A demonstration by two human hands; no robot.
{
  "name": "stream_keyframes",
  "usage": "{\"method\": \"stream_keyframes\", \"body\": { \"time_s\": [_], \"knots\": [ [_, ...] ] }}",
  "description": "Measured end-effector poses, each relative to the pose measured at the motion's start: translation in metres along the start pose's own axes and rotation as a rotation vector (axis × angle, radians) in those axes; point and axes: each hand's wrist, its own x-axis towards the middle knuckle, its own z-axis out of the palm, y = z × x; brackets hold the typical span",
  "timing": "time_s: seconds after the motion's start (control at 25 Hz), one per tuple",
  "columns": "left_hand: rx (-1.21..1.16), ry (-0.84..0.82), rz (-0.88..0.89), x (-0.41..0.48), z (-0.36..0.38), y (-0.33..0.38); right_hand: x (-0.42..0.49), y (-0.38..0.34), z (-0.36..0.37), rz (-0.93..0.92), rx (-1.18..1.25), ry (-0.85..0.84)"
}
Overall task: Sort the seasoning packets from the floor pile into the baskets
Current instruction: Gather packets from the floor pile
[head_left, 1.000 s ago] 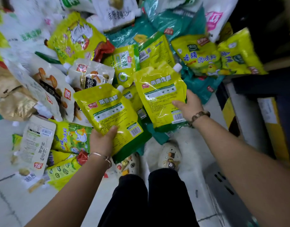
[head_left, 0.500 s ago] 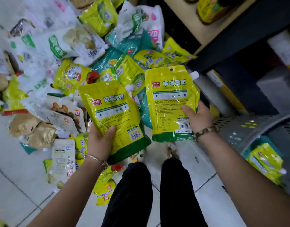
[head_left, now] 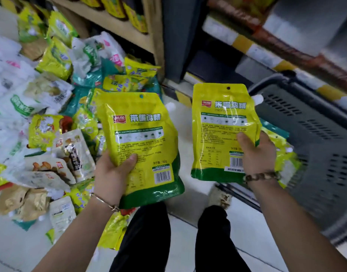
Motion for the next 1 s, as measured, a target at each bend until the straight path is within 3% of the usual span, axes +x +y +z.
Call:
{"method": "stream_keyframes", "body": {
  "time_s": [0.2, 0.6, 0.8, 1.0],
  "knots": [
    [-0.063, -0.152, -0.052, -0.024, 0.084, 0.023, 0.017, 0.058, -0.087, 0.118, 0.026, 0.098],
    [0.369, -0.333, 0.024, -0.069, 0.269, 0.003, 0.053, 0.194, -0.208, 0.412, -0.03, 0.361],
    [0.508, -0.442, 0.077, -0.049, 0.362, -0.023, 0.098, 0.25, -0.218, 0.553, -0.116, 0.291],
    [0.606, -0.42, 0.143, -0.006, 0.436, -0.056, 0.143, 0.292, -0.189, 0.575, -0.091, 0.249]
  ]
}}
